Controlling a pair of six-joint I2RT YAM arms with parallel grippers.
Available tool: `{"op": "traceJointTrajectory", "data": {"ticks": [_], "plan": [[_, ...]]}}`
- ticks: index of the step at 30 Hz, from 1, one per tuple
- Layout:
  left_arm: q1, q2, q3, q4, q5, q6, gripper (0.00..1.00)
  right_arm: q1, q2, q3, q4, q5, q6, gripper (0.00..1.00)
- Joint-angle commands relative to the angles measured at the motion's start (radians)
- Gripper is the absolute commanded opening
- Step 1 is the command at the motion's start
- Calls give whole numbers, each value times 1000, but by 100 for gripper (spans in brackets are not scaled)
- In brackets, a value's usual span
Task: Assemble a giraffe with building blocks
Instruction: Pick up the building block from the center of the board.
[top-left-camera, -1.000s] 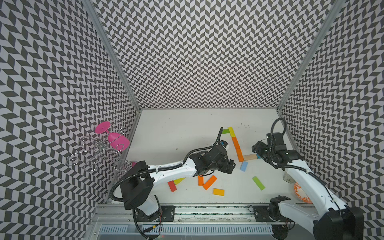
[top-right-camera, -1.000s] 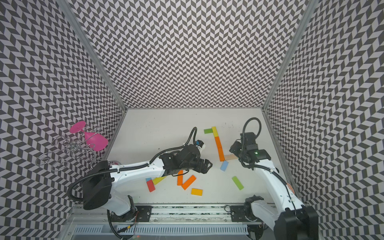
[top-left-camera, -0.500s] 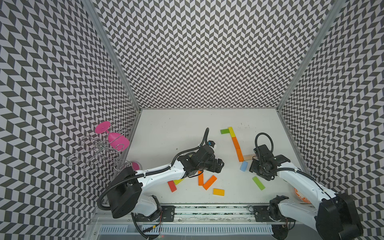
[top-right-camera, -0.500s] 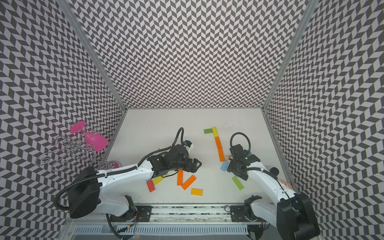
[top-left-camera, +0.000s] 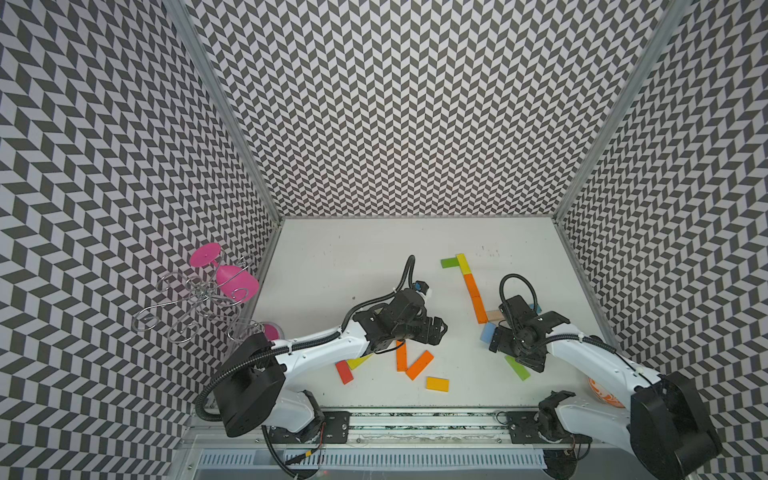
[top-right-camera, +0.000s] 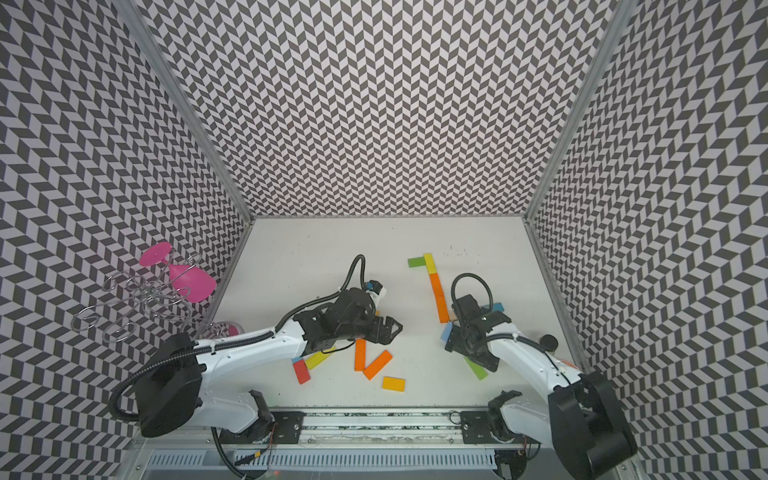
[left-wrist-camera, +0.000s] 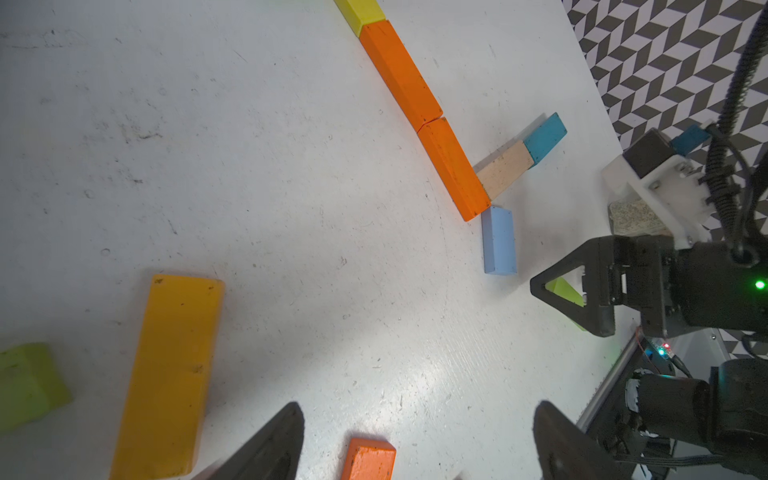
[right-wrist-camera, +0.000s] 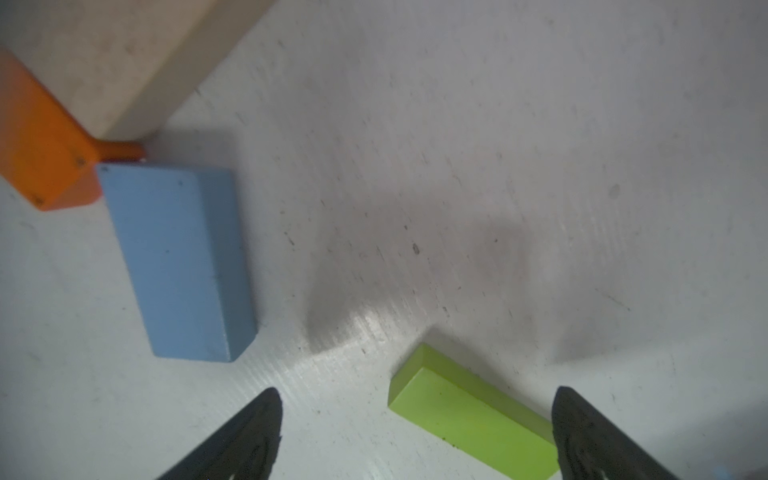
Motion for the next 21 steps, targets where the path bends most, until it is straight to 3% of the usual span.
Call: {"op": "traceJointTrajectory", "data": {"ticks": [1, 6, 11, 21], "plan": [[12, -21, -10, 33, 13, 18, 87, 20, -6, -30, 21, -35, 55, 100], [22, -30, -21, 43, 21, 23, 87, 59, 6, -81, 45, -77, 111, 99], [28, -44, -35, 47, 24, 24, 86, 112, -17, -70, 31, -83, 156, 90], [46, -77, -52, 48, 31, 33, 84, 125, -21, -67, 26, -27, 178, 51]]}}
